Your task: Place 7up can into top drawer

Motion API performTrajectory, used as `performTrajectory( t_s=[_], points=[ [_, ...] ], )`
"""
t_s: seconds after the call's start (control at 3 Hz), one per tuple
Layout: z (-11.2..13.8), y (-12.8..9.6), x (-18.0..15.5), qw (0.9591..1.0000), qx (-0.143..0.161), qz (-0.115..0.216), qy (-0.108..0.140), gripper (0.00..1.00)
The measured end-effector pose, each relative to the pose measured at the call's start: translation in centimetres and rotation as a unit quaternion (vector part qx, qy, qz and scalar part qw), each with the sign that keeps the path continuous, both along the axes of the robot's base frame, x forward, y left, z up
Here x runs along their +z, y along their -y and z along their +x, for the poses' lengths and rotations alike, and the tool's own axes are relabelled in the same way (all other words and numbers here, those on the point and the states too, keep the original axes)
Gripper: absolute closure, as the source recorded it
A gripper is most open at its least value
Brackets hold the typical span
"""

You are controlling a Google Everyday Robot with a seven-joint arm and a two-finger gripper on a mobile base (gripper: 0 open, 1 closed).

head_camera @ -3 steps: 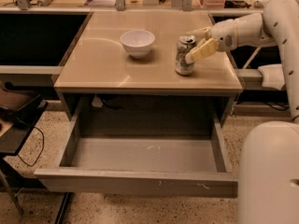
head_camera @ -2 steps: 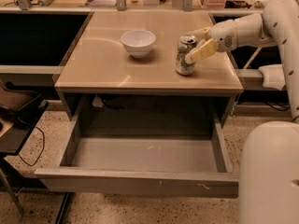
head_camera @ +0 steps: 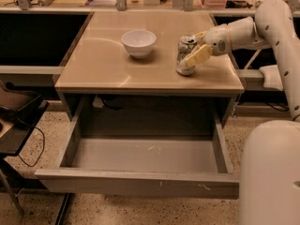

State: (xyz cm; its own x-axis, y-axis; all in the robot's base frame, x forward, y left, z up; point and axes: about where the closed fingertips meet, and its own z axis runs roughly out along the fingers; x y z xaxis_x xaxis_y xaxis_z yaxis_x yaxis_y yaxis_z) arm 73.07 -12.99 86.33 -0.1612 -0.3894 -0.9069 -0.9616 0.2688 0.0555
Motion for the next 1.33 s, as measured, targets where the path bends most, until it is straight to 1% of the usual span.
performTrajectory(
  t_s=[0.33,1.0,1.33],
  points=[
    [0.0,0.0,0.0,1.0,0.0,0.0,0.0,0.19],
    [0.0,0.0,0.0,1.0,0.0,0.0,0.0,0.65],
    [-1.7,0.1,0.3,0.9997,0.016,-0.018,-0.003,0.89]
  ],
)
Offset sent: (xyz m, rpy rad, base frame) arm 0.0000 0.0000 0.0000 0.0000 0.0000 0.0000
